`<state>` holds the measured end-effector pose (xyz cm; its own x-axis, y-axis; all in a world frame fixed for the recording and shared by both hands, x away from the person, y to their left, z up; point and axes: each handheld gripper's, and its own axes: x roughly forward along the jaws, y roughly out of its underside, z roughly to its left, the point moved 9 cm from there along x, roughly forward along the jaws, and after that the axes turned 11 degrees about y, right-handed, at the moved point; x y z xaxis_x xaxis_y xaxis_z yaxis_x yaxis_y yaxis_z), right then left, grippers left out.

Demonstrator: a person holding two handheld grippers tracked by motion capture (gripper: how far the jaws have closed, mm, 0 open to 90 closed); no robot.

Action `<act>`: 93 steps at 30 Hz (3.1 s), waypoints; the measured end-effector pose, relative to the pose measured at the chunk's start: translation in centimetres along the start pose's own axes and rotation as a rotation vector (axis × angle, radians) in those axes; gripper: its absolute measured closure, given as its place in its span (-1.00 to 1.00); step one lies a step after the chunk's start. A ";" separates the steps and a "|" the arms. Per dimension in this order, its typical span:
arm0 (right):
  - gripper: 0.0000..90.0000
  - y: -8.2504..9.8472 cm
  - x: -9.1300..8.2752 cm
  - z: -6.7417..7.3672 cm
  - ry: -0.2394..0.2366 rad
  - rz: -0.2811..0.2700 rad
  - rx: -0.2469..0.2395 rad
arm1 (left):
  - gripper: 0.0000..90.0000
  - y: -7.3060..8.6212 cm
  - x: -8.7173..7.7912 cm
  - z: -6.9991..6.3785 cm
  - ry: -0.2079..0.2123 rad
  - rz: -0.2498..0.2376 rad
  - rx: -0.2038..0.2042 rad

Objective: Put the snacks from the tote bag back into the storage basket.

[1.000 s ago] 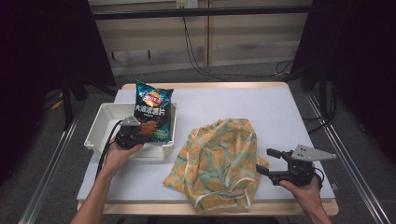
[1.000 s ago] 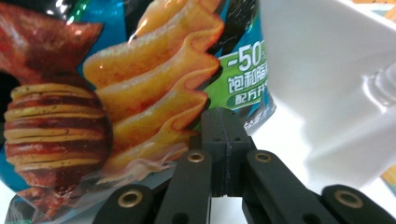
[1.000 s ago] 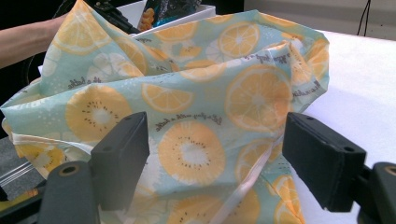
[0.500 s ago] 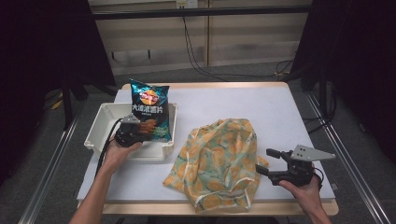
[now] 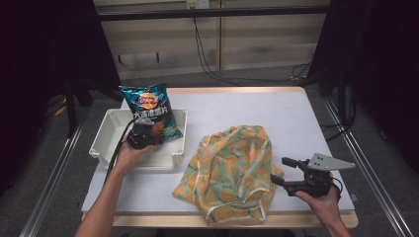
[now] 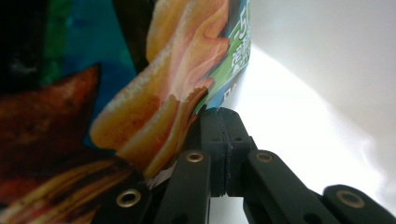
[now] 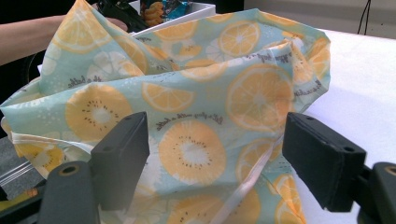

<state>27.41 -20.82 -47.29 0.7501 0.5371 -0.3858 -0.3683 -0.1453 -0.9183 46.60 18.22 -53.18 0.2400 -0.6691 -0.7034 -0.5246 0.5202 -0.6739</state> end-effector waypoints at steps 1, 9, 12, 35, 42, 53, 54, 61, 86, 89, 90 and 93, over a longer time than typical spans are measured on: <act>-0.49 0.0 0.0 0.0 0.003 -0.001 0.001 | 0.99 0.0 0.0 0.0 0.000 -0.009 -0.002; -0.49 0.0 -0.1 -0.1 0.003 -0.001 0.004 | 0.95 1.6 -2.0 0.6 -0.015 -0.011 -0.045; -0.49 0.0 0.0 0.0 0.000 0.000 0.000 | 0.96 2.0 -2.9 0.9 -0.021 -0.030 -0.053; -0.49 0.2 0.2 0.1 0.003 0.009 0.003 | 0.98 2.5 -2.6 4.5 -0.151 -0.003 -0.172; -0.49 0.1 0.2 0.0 0.003 0.004 -0.002 | 1.00 2.3 -2.4 4.6 -0.166 -0.010 -0.172; -0.49 0.1 0.2 0.0 0.004 0.003 -0.001 | 0.90 1.0 -3.8 1.7 -0.125 -0.139 -0.122; -0.50 0.1 0.2 0.0 0.004 0.003 0.000 | 0.86 0.9 -4.0 1.5 -0.115 -0.148 -0.116; -0.50 0.0 0.0 -0.2 0.011 0.002 0.006 | 0.68 0.1 -5.0 -0.9 -0.081 -0.237 -0.060; -0.51 0.1 -0.2 -0.2 0.023 0.000 0.005 | -0.55 1.5 -7.3 -9.5 -0.072 -0.363 0.035; -0.51 0.3 -0.1 -0.3 0.025 0.003 0.006 | -0.58 2.0 -7.2 -10.6 -0.044 -0.373 0.020; -0.51 0.3 -0.2 -0.3 0.025 0.003 0.008 | -0.58 2.2 -7.2 -10.9 -0.050 -0.372 0.029; -0.51 0.3 -0.2 -0.5 0.031 0.001 0.015 | -0.61 2.6 -7.3 -11.4 -0.076 -0.365 0.045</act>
<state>27.38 -21.39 -47.50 0.7663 0.5110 -0.3895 -0.3773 -0.1329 -0.9165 34.11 18.42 -47.24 0.4659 -0.7743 -0.4283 -0.3571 0.2784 -0.8916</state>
